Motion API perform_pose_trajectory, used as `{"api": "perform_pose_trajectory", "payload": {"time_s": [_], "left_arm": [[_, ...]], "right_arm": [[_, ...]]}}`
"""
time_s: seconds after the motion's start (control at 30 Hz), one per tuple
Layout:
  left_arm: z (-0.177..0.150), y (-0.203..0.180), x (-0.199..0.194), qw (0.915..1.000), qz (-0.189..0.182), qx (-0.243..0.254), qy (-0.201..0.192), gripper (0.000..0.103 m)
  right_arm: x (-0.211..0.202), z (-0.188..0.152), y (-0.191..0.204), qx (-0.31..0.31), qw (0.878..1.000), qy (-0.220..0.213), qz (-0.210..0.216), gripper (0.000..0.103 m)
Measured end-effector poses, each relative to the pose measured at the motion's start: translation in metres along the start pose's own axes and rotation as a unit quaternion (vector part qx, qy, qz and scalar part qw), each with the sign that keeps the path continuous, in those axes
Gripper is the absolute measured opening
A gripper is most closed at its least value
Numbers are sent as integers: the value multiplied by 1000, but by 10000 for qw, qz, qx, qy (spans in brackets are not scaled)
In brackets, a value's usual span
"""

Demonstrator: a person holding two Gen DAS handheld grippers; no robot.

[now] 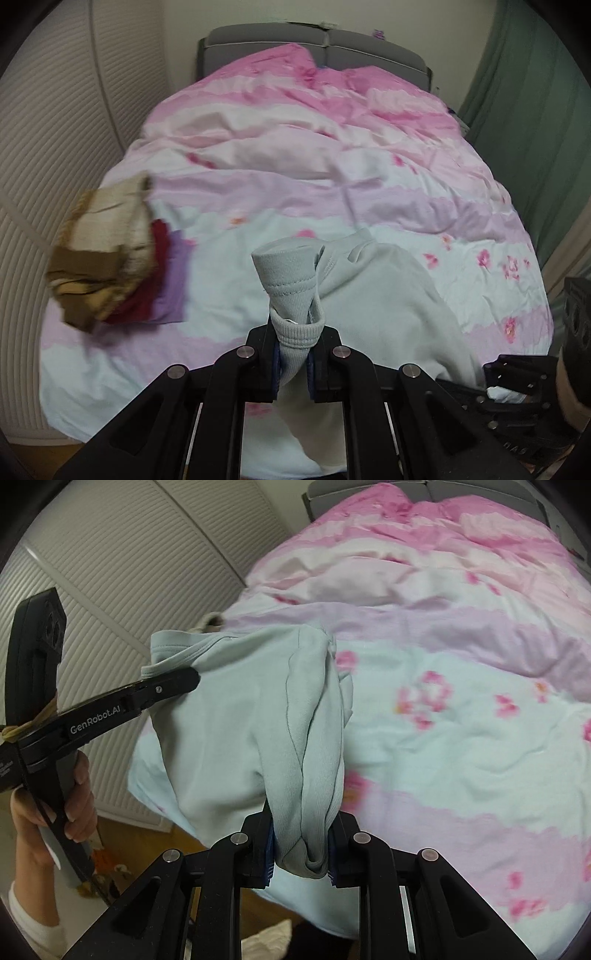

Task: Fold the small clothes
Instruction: 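Carry the held shirt with the right gripper to the clothes stack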

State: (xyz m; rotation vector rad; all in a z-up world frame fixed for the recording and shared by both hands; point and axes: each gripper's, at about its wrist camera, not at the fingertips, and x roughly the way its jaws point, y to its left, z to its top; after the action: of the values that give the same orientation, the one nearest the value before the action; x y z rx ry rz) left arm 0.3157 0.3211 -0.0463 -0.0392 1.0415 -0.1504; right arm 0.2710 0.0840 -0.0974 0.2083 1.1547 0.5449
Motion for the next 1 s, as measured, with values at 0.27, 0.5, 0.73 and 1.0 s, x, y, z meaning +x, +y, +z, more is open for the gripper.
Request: {"api": "perform_pose_trajectory", "payload": {"time_s": [0.27, 0.5, 0.73, 1.0], "left_arm": [[32, 125, -41, 9991, 299, -236, -179, 12], [69, 200, -43, 9989, 339, -140, -308, 13], [123, 269, -3, 9993, -82, 349, -90, 13], [156, 312, 72, 9950, -285, 796, 529, 13]], "right_arm": [[44, 51, 119, -396, 9986, -86, 349, 22], [78, 102, 183, -768, 9951, -231, 575, 23], [120, 145, 233, -743, 9961, -435, 182, 23], [197, 180, 254, 111, 9997, -210, -40, 23]]}}
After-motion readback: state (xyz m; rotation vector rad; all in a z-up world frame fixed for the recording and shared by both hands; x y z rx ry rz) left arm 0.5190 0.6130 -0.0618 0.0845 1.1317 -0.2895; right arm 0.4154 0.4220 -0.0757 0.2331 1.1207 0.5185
